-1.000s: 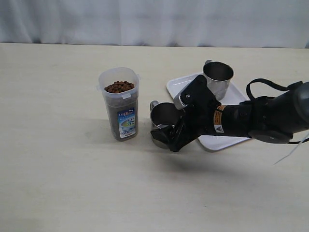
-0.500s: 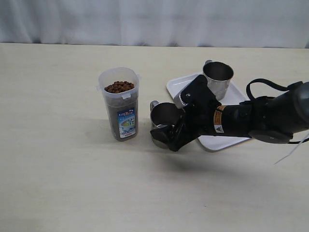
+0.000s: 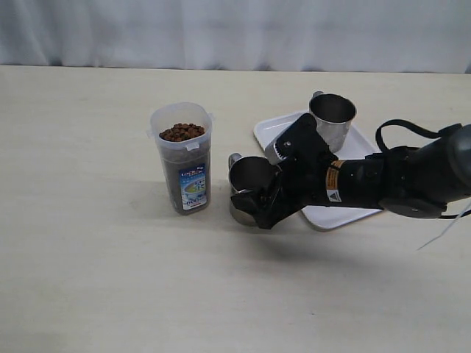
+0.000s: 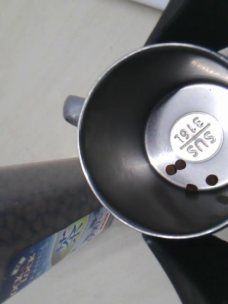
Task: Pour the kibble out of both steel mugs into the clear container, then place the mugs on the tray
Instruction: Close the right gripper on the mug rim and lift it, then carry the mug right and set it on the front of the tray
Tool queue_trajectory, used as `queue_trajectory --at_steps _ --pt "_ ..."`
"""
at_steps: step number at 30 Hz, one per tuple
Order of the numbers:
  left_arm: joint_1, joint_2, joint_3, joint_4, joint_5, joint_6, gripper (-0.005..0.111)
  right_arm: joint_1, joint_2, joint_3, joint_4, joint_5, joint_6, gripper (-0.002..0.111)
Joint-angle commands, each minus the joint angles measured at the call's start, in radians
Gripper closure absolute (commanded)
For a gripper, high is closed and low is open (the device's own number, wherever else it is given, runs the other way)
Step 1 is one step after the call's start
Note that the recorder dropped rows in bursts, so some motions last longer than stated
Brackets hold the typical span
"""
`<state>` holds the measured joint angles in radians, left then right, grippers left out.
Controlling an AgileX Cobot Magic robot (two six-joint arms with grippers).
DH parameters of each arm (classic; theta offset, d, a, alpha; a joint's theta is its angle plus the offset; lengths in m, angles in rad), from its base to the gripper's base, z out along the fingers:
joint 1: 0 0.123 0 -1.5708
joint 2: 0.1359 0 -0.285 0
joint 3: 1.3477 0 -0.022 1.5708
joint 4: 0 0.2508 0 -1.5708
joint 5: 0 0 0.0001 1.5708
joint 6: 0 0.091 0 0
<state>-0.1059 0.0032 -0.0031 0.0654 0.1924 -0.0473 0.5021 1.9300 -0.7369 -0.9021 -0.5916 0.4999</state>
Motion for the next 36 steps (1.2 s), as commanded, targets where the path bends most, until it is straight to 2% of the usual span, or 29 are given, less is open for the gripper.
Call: queue_trajectory --at_steps 1,8,17,20,24,26,29,33,34,36 --pt "-0.005 -0.003 0.003 0.002 -0.012 -0.003 0.107 0.001 -0.002 -0.003 0.000 -0.008 -0.002 0.104" --pt "-0.005 -0.003 0.003 0.006 -0.003 -0.003 0.107 0.001 -0.018 -0.003 -0.005 0.001 -0.016 0.104" --pt "-0.005 -0.003 0.003 0.006 -0.005 -0.003 0.107 -0.023 -0.182 0.045 -0.007 0.084 -0.028 0.104" --pt "-0.005 -0.003 0.003 0.006 -0.005 -0.003 0.107 -0.067 -0.226 0.075 -0.007 0.096 -0.028 0.104" --pt "-0.005 -0.003 0.003 0.006 -0.005 -0.003 0.107 -0.255 -0.255 0.150 -0.007 0.023 -0.040 0.104" --pt "-0.005 -0.003 0.003 0.006 -0.005 -0.003 0.107 -0.313 -0.247 0.164 -0.001 -0.018 -0.040 0.104" --pt "-0.005 -0.003 0.003 0.006 -0.005 -0.003 0.107 -0.328 -0.205 0.173 -0.001 -0.073 -0.053 0.104" --pt "-0.005 -0.003 0.003 0.002 -0.011 -0.003 0.107 -0.328 -0.103 0.173 0.074 -0.094 -0.201 0.103" --pt "-0.005 -0.003 0.003 0.002 -0.011 -0.003 0.107 -0.328 -0.093 0.173 0.076 -0.094 -0.220 0.099" --pt "-0.005 -0.003 0.003 0.002 -0.011 -0.003 0.107 -0.328 -0.089 0.173 0.079 -0.092 -0.225 0.080"
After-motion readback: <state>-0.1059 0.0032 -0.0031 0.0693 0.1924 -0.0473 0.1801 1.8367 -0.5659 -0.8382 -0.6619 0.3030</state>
